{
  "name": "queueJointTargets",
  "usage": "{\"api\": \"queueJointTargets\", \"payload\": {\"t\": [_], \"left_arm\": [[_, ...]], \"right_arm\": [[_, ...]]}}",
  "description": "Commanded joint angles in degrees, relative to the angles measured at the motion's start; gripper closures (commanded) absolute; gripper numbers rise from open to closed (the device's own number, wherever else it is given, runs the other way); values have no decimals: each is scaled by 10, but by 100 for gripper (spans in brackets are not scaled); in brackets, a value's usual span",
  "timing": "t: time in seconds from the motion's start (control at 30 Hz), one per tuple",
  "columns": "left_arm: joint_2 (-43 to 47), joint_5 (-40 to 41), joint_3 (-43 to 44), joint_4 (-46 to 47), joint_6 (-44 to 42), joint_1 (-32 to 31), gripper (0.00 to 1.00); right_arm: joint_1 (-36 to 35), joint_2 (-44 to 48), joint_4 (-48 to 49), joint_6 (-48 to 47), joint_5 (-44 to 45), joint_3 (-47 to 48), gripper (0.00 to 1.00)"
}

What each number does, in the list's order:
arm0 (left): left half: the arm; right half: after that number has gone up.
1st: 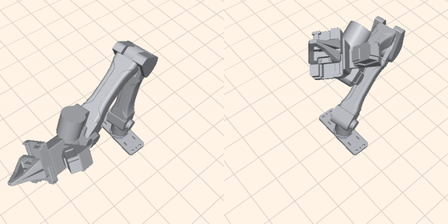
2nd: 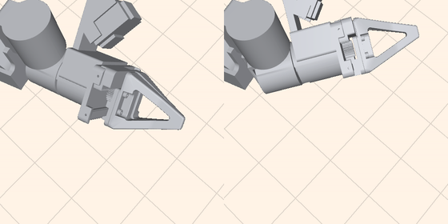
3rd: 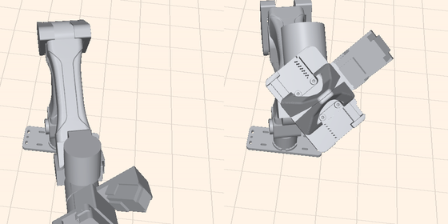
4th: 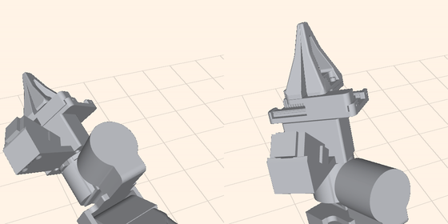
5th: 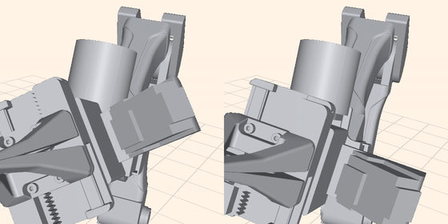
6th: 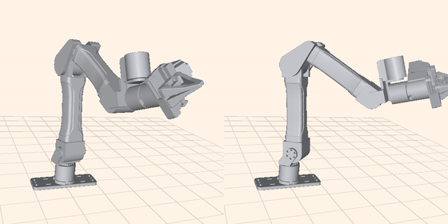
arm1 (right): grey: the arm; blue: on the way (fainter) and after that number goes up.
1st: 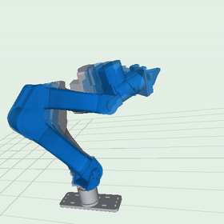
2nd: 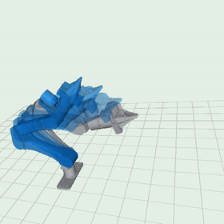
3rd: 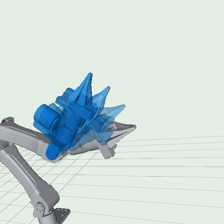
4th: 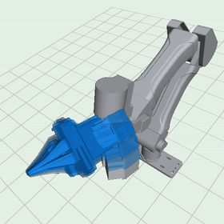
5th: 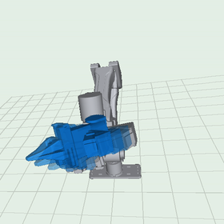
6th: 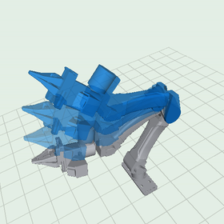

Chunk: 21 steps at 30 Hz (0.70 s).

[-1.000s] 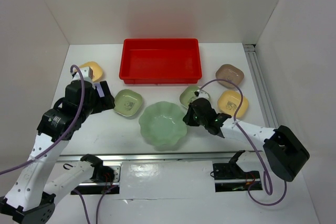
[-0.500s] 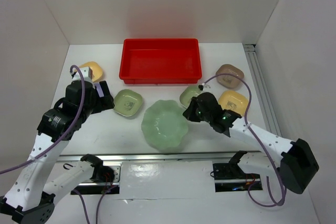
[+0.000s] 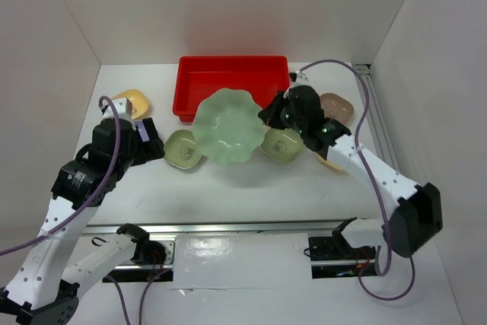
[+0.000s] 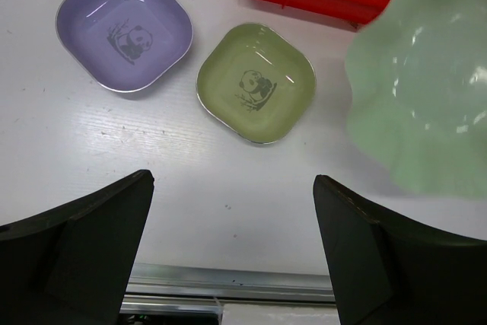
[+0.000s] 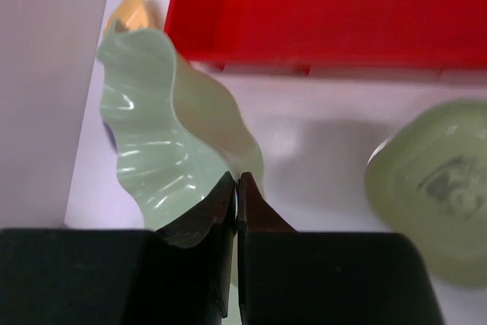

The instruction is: Place the plates into the plastic bin on the countertop

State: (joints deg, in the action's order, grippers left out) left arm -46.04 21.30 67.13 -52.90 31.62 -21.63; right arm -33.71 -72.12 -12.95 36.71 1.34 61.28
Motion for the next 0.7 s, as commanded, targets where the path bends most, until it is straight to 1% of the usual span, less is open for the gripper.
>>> {"api": "queueJointTargets", "payload": {"t": [0.0,0.03,0.07,0.1,0.13,0.17,0.2,0.23,0.27,0.3,0.33,0.4,0.43,0.5,0.6,0.67], "left_arm": [[10,1,7,7,-2,-3,0],[10,1,7,7,-2,-3,0],[10,-6,2,7,-2,-3,0],[10,-6,2,7,-2,-3,0],[10,-13,2,13,-2,-8,0],[17,-13,-3,13,-2,-8,0],[17,-19,-3,13,-2,-8,0],[17,-19,-9,18,-2,-13,0],[22,-19,-9,18,-2,-13,0],[27,-19,-16,18,-2,-13,0],[27,-13,-16,18,-2,-18,0],[32,-13,-21,24,-2,-18,0],[32,-13,-21,24,-2,-24,0],[32,-13,-21,24,-7,-25,0],[32,-7,-21,24,-7,-30,0],[32,-7,-21,24,-7,-30,0]], "right_arm": [[80,-96,117,-5,-64,76,100],[80,-121,135,-5,-64,95,100],[101,-150,145,-5,-83,143,100],[113,-215,145,-5,-93,174,100],[136,-248,145,-5,-132,206,100],[145,-280,145,10,-148,268,100],[154,-310,145,17,-157,297,100],[162,-367,139,25,-166,324,100],[180,-394,145,43,-199,368,100],[185,-419,145,52,-210,386,100],[185,-465,151,58,-219,405,100],[197,-504,151,58,-224,449,100],[197,-536,145,58,-224,459,100],[204,-561,139,66,-234,467,100],[209,-575,173,82,-259,449,100],[209,-575,173,82,-260,437,100]]}}
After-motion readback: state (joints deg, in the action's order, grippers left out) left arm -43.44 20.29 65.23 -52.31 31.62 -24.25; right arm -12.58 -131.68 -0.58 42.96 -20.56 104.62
